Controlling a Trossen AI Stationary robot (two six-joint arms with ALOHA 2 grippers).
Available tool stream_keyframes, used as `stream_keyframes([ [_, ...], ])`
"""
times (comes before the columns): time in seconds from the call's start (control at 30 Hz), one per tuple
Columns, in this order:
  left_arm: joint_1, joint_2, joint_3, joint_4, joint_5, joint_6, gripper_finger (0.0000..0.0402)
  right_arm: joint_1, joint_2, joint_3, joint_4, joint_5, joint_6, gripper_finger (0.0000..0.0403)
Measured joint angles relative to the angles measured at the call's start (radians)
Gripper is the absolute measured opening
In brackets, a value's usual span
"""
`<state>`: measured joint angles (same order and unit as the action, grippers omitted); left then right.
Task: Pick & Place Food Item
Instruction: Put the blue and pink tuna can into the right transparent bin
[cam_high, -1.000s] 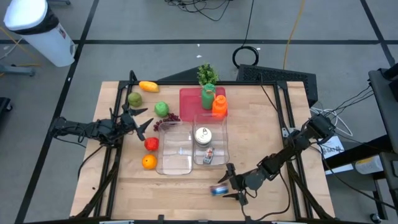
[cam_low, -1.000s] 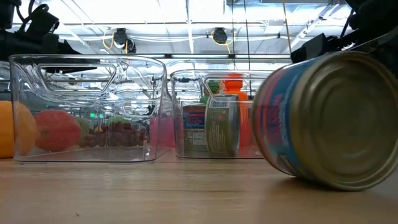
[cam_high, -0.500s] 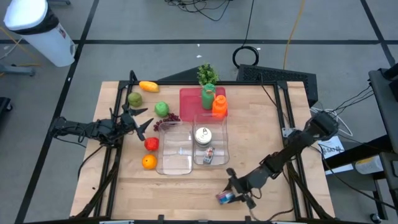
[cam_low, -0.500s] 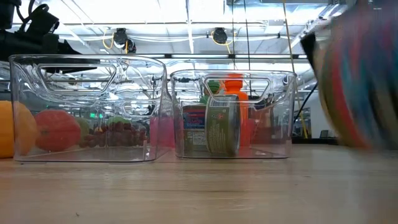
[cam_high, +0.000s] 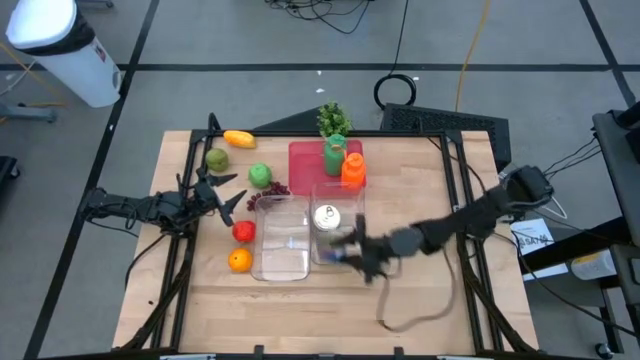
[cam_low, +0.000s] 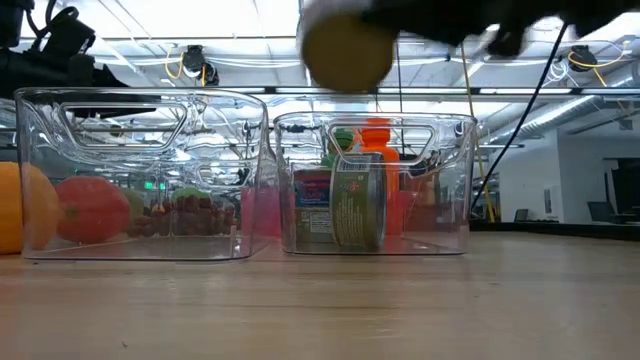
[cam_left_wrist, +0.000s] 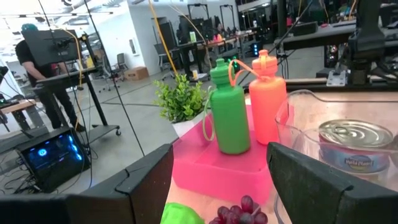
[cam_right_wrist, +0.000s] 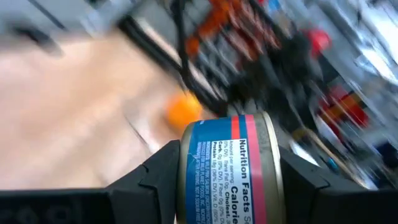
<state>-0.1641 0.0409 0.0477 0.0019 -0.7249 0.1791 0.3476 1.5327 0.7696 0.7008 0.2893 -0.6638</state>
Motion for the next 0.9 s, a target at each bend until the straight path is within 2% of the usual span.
stream_keyframes([
  [0.17, 0.000, 0.000, 0.000, 0.000, 0.000, 0.000, 0.0273, -0.168, 0.076, -0.001, -0.001, 0.003, -0.155, 0.0176],
  [0.3, 0.000, 0.000, 0.000, 0.001, 0.000, 0.000, 0.0273, -0.231, 0.120, -0.002, 0.025, 0.010, -0.244, 0.0176],
  [0.63, 0.000, 0.000, 0.000, 0.001, 0.000, 0.000, 0.0273, -0.243, 0.149, -0.001, 0.008, 0.019, -0.292, 0.0176],
  [0.7, 0.000, 0.000, 0.000, 0.001, 0.000, 0.000, 0.0273, -0.241, 0.149, -0.001, 0.005, 0.019, -0.292, 0.0209],
  [0.83, 0.000, 0.000, 0.000, 0.001, 0.000, 0.000, 0.0273, -0.239, 0.148, -0.001, 0.014, 0.023, -0.238, 0.0315],
  [0.9, 0.000, 0.000, 0.000, 0.001, 0.000, 0.000, 0.0273, -0.237, 0.148, 0.000, 0.010, 0.023, -0.195, 0.0356],
])
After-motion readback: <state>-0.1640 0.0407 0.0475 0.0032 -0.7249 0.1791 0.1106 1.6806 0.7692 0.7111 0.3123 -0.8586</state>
